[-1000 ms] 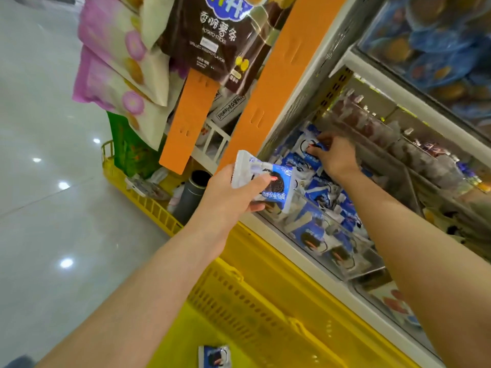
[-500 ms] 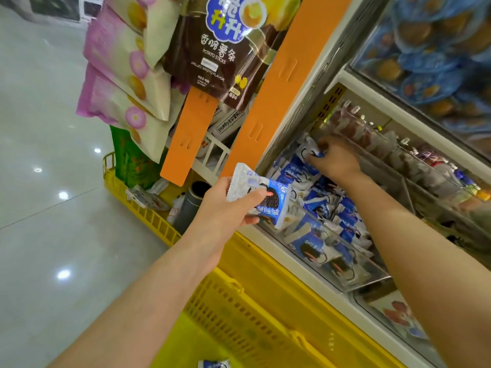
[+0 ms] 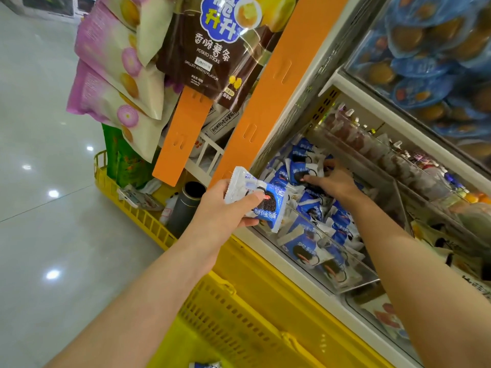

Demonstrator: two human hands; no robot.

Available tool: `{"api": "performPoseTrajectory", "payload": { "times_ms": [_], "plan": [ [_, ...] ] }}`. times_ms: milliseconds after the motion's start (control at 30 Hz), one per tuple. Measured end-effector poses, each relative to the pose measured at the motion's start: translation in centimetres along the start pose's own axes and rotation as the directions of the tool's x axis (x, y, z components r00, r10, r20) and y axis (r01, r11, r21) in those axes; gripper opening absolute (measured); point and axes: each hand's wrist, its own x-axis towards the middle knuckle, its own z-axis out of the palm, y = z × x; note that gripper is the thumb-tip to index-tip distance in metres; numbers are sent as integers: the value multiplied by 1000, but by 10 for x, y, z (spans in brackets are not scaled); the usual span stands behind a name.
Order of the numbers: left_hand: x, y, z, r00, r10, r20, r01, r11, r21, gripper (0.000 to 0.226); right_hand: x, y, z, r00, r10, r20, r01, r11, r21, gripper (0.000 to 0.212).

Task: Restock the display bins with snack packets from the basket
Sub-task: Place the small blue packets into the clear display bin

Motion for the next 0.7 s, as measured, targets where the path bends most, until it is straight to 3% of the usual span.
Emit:
{"api": "performPoseTrajectory", "payload": {
  "times_ms": [67, 133, 200, 267, 400, 467, 567, 633, 700],
  "plan": [
    [3, 0, 1, 1000, -3, -10, 3, 1000, -4, 40, 2, -1, 2, 998, 15, -67, -3, 984, 177, 50],
    [6, -1, 2, 1000, -6, -11, 6, 1000, -14, 40, 3, -4, 10, 993, 28, -118, 0, 974, 224, 46],
    [8, -3, 2, 1000, -5, -6, 5, 1000, -14, 39, 3, -6, 22, 988, -31, -149, 45, 995, 93, 55],
    [10, -4, 3, 1000, 1, 2, -1, 1000, -5, 37, 3, -10, 29, 985, -71, -156, 72, 997, -3, 51],
    [11, -5, 2, 1000, 9, -5, -8, 998, 64, 34, -8, -23, 24, 988, -24, -156, 9, 995, -98, 54],
    [12, -5, 2, 999, -8, -32, 11, 996, 92, 35, -27, -32, 17, 960, -135, -247, 119, 990, -76, 47],
    [10, -5, 4, 1000, 2, -25, 1, 991, 135, 31, -82, -48, 6, 873, -353, -336, 404, 910, 93, 12],
    [7, -4, 5, 1000, 27, 0, -26, 990, 140, 25, -119, -52, 1, 869, -433, -242, 475, 867, 154, 13],
    [3, -2, 7, 998, 48, 29, -52, 990, 129, 15, -150, -54, -3, 883, -469, 39, 434, 843, 318, 25]
  ]
}}
